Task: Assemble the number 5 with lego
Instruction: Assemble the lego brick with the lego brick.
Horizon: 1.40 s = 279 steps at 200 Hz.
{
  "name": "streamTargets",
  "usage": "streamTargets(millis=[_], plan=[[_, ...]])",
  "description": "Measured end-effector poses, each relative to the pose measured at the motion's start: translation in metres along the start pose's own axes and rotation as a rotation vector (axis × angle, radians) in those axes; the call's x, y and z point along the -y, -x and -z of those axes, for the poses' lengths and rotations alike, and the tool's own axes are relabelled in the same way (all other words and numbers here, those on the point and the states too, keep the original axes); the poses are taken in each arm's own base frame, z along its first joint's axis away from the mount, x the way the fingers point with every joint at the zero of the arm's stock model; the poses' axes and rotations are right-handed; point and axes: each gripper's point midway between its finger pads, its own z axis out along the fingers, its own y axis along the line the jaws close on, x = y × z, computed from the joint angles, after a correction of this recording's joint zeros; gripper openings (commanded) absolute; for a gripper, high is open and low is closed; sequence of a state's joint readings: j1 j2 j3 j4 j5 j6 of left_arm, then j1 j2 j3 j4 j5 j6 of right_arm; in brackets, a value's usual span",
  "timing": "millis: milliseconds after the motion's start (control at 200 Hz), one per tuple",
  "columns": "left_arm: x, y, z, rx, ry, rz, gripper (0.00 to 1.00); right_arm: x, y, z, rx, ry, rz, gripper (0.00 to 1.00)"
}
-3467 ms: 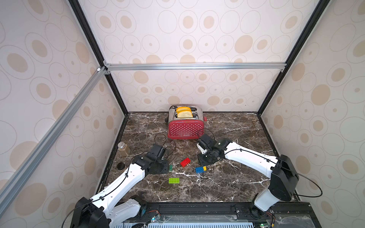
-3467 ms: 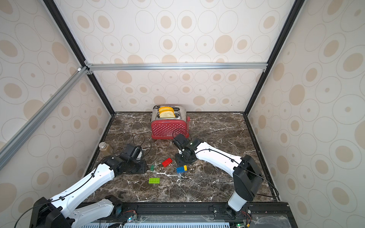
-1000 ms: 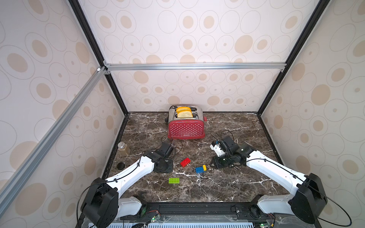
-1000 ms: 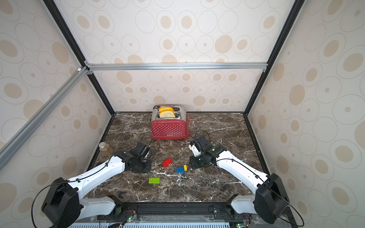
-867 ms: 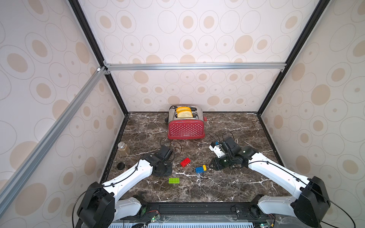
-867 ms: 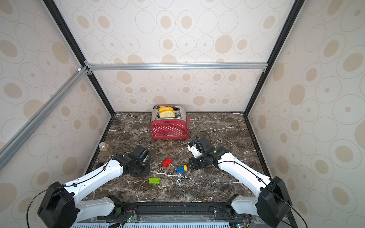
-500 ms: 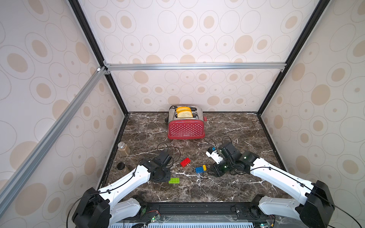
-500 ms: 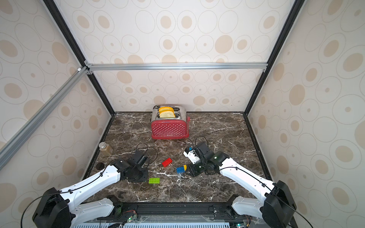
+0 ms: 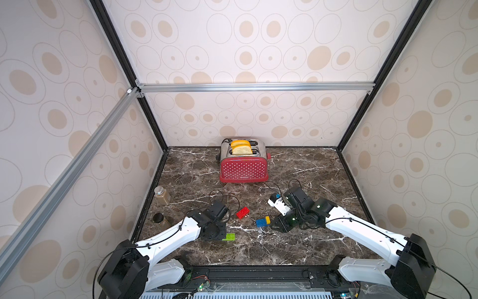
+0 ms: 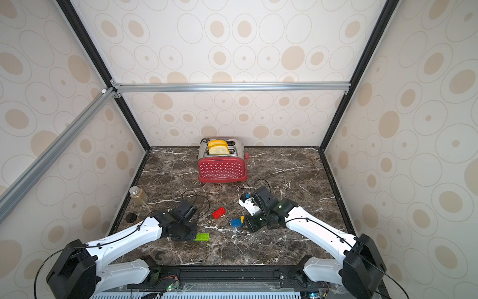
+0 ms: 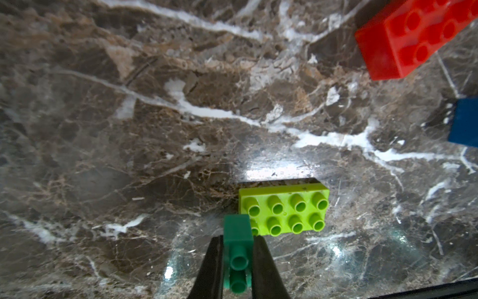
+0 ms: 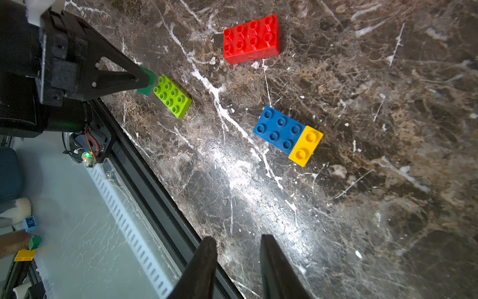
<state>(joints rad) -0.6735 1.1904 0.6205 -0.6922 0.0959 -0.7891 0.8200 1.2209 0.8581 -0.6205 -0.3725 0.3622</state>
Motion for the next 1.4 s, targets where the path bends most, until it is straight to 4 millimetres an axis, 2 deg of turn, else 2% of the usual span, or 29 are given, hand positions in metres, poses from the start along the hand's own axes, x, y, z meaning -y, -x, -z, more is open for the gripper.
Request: streamTargets(millis=[741,1077,1397], plan=[[0.013,0.009,-0.006,-0.014,-0.001,-0.012,0.00,0.000,0.000,-0.004,-0.017,-0.001,0.005,0.34],[0.024,0.012,-0.012,-0.037,0.051,-0.064,0.00,0.000,0.000,-0.004,-0.016,-0.005,0.005,0.34],[0.026,0.019,-0.014,-0.023,0.078,-0.070,0.00,0.002,0.000,-0.004,-0.017,-0.017,0.004,0.34]])
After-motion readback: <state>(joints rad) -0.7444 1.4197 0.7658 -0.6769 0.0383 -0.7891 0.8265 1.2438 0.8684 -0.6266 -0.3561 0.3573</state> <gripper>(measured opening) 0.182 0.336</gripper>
